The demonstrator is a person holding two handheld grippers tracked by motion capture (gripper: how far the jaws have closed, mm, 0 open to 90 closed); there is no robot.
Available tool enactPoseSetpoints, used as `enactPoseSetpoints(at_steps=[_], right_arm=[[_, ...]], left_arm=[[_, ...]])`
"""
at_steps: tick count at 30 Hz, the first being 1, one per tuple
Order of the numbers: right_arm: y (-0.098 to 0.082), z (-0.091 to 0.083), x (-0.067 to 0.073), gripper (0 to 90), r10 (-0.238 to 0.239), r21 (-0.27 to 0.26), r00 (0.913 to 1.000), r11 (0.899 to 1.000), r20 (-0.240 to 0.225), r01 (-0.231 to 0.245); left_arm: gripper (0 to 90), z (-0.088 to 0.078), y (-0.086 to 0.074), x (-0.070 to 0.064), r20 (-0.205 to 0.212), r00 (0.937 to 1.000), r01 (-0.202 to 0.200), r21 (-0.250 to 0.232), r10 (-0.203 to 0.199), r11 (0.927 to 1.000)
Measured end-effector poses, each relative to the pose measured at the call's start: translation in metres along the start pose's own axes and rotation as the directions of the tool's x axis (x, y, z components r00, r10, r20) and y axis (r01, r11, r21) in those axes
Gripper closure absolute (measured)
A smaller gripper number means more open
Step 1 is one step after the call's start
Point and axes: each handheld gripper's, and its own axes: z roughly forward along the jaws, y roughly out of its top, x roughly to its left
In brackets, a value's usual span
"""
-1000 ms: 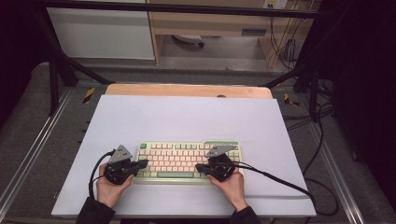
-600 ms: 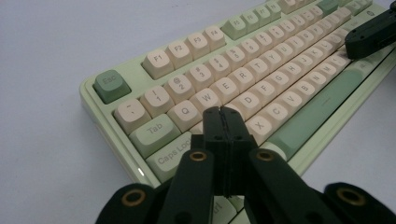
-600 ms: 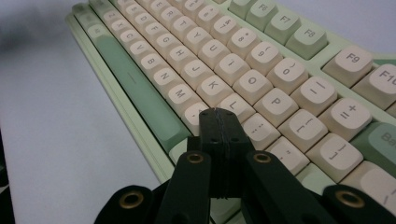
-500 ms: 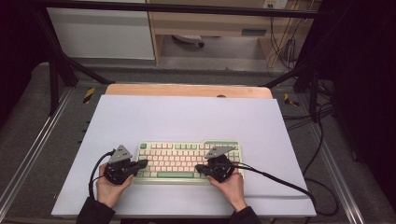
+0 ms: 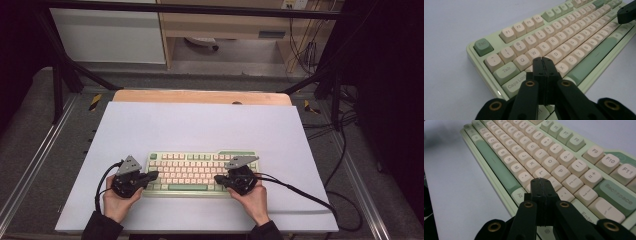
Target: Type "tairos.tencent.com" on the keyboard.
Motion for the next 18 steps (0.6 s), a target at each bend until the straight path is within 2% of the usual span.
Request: enactPoseSetpoints(at_steps=[18], right_arm=[[-0.012, -0.018, -0.012, 90.0, 0.034, -0.020, 0.9990, 0.999, 0.028, -0.033]], left_arm=[[90.0, 0.007, 0.006, -0.010, 0.005, 0.9999, -0.009, 0.002, 0.009, 1.0000]])
